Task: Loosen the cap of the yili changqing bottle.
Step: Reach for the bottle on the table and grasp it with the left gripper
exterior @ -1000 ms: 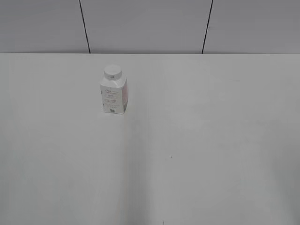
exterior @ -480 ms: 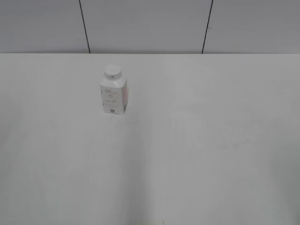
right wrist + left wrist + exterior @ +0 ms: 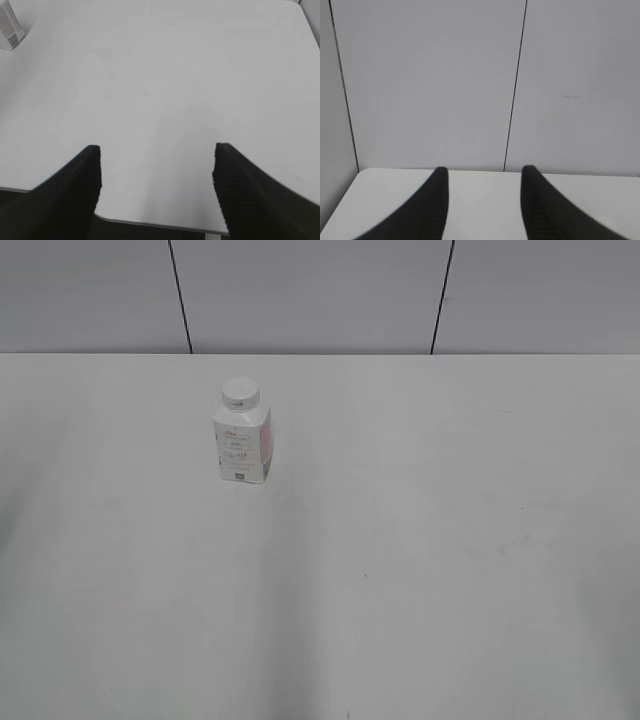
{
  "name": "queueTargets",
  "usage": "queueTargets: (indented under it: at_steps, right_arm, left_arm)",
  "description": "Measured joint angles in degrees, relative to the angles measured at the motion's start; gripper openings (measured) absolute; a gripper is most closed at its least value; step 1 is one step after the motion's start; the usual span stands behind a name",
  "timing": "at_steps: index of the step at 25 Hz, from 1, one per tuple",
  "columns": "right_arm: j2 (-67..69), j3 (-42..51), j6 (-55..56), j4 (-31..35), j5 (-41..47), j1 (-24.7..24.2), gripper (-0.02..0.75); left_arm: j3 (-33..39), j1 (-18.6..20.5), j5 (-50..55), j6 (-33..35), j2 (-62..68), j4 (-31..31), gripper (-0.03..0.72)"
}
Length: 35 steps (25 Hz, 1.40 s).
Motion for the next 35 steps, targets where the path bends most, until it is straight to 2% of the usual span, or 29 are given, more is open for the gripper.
queueTargets:
  at_steps: [7,14,19,27,30,35]
  right_arm:
    - [0.0,0.0,0.0,0.0,-0.05,0.0,0.553]
    - [0.0,0.0,0.0,0.0,-0.05,0.0,0.553]
    - [0.0,0.0,0.0,0.0,-0.05,0.0,0.553]
    - [0.0,0.0,0.0,0.0,-0.05,0.0,0.553]
    - [0.0,0.0,0.0,0.0,-0.05,0.0,0.553]
    - [0.0,0.0,0.0,0.0,-0.05,0.0,0.553]
  left_arm:
    - [0.0,0.0,-4.25,0.0,6.36,-1.23,0.307]
    - [0.0,0.0,-9.57,0.0,18.92,-2.16,0.307]
    - [0.0,0.0,-19.01,0.0,28.48,-1.43,0.305]
    - [0.0,0.0,-37.17,-0.7,44.36,3.95,0.264]
    - [0.0,0.0,-42.07,-4.19,50.4,7.7,0.26]
    - [0.0,0.0,-57.45,-11.17,58.22,17.03,0.259]
